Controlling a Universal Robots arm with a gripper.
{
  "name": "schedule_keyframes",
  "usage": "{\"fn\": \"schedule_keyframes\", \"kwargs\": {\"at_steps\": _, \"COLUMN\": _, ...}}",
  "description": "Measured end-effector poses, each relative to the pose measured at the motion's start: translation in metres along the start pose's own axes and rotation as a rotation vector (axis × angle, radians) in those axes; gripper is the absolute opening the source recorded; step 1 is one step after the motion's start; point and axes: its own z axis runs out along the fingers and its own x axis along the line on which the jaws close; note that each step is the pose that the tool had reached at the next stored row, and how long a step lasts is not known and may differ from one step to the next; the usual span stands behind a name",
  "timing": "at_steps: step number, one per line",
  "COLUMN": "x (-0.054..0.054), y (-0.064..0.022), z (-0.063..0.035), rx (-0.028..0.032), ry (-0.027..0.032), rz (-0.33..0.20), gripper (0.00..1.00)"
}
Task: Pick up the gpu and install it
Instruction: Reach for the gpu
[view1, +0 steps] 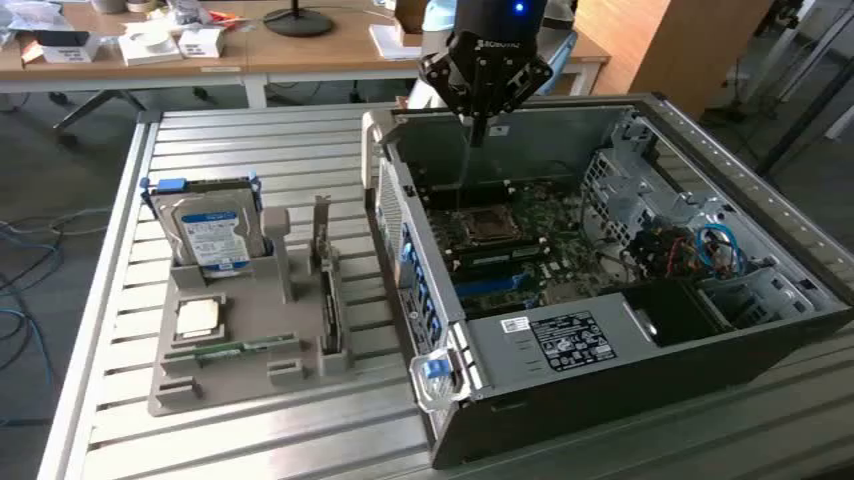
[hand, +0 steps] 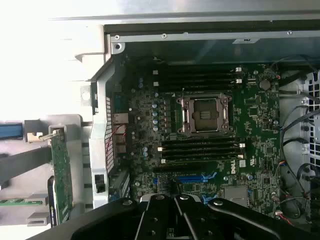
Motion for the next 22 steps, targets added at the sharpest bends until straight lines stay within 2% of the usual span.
{"fn": "schedule_keyframes", "kwargs": {"at_steps": 13, "x": 0.001, "y": -0.0001, "z": 0.0001, "rx": -0.0002, "ry": -0.0002, "rz": 0.0, "gripper": 0.11}}
{"fn": "schedule_keyframes", "kwargs": {"at_steps": 22, "x": 0.015, "y": -0.0004, "z": -0.0003, "rx": 0.0001, "ry": 0.0, "rz": 0.0, "gripper": 0.11}}
